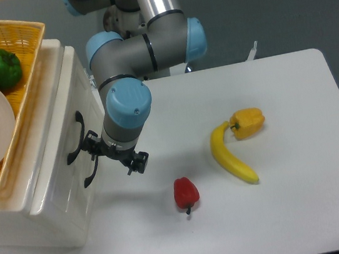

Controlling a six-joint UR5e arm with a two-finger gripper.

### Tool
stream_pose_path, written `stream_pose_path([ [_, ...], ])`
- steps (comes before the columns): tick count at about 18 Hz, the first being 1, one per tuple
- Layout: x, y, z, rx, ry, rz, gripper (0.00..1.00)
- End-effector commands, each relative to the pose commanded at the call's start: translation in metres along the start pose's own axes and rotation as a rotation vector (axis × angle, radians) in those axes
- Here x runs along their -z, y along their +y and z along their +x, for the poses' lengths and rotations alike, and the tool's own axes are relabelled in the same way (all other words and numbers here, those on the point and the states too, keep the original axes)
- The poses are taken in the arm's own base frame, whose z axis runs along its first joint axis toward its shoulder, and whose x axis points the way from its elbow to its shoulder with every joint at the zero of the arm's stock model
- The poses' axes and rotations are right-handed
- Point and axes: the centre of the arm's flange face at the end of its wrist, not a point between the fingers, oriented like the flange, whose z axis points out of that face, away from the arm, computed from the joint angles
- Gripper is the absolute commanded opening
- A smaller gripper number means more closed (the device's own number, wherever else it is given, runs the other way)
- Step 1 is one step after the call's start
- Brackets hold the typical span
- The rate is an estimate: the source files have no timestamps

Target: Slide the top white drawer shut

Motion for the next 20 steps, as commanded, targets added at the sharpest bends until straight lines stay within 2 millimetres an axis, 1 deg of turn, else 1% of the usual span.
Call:
stream_pose_path([
  [3,0.006,0.001,-0.007,-0.001,-0.018,0.003,1.0],
  [5,0.023,0.003,-0.022,0.016,-0.039,0.025,1.0],
  [8,0.036,0.005,-0.038,0.017,-0.059,0.042,1.0],
  [11,0.062,0.011,-0.058,0.004,-0.095,0.074,1.0],
  [13,0.091,0.017,-0.064,-0.036,-0.203,0.044,1.0],
  [14,0.101,0.022,-0.067,-0.076,-0.258,0.007,1.0],
  [17,0.105,0.03,-0.076,-0.24,-0.3,-0.066,1.0],
  [20,0.113,0.043,-0.094,-0.298,-0.306,-0.076,1.0],
])
